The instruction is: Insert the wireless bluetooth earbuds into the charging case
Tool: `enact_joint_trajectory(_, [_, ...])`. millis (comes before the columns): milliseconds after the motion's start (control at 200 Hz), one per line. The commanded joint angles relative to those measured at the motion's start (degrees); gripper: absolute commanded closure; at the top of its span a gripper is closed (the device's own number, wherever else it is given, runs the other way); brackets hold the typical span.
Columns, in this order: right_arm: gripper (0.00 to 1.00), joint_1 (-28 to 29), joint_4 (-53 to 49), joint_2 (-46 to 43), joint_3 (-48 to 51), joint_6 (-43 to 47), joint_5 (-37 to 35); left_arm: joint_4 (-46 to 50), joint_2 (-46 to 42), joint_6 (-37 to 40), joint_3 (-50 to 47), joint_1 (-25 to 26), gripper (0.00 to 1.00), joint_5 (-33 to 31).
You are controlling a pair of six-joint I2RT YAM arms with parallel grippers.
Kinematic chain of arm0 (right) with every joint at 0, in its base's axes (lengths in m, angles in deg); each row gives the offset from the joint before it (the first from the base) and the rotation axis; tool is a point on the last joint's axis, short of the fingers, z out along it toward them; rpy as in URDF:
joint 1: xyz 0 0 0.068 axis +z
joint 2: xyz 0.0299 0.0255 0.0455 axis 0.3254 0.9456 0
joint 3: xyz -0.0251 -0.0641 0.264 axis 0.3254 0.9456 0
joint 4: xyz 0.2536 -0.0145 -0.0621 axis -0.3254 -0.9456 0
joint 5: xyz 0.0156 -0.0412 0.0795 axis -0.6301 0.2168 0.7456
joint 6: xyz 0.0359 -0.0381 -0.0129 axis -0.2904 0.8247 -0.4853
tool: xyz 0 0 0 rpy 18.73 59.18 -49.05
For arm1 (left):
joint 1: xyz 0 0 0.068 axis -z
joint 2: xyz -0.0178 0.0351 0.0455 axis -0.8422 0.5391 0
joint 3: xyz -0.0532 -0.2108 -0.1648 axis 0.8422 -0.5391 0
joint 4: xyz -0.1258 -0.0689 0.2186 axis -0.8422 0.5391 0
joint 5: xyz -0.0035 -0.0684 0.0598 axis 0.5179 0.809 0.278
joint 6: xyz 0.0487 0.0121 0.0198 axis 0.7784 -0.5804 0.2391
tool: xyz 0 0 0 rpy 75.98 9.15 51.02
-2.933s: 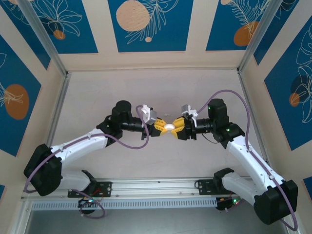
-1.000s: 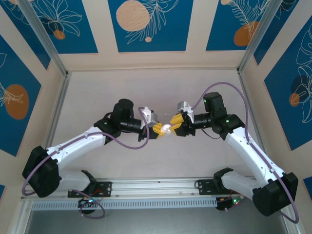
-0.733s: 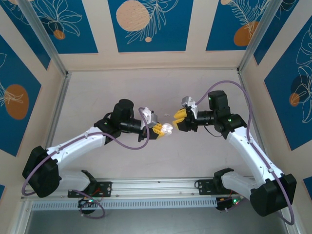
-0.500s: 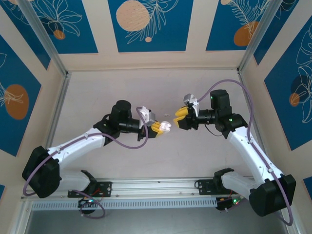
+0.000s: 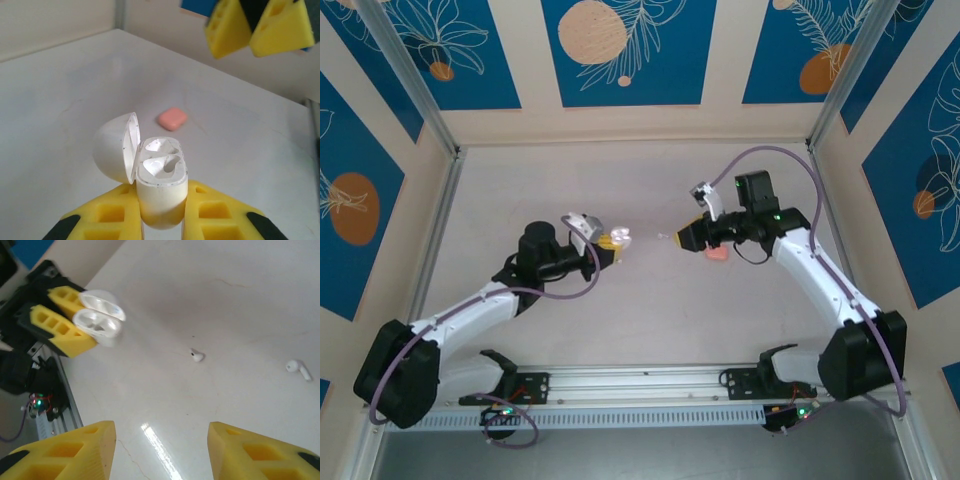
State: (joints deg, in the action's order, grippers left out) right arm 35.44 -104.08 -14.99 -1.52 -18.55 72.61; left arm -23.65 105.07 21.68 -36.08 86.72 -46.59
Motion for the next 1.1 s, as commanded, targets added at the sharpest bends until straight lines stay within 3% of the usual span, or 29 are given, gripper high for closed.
enact_joint_trajectory(0, [0.49,1.1,-5.68,4.34,-4.59,-14.61,-4.98,-1.42,-2.73,-5.4,-2.0,-2.46,0.82,-8.28])
enact_joint_trajectory(105, [0.49,4.18,-4.15,8.01,-4.78,-26.25,-4.48,-0.43,-5.0,-7.89,-3.72,-4.39,0.82,-12.99])
enact_joint_trajectory(285, [0.5,11.16,-5.65,15.92,-8.11,-42.03,-9.86,4.02,-8.43,-10.12,-4.35,-7.46,0.82,-17.77])
enact_joint_trajectory(510, [0.5,17.72,-8.56,28.79,-15.93,-52.05,-9.72,7.13,-9.87,-10.49,-4.44,-10.52,0.82,-18.36])
enact_joint_trajectory(750, [0.49,20.54,-5.27,37.87,-20.11,-58.33,-10.1,7.53,-10.62,-11.35,-5.19,-12.18,0.82,-18.09])
enact_joint_trajectory(1095, [0.48,21.36,-3.07,47.38,-26.62,-58.87,-10.34,8.58,-11.24,-11.41,-5.36,-13.87,0.82,-17.49])
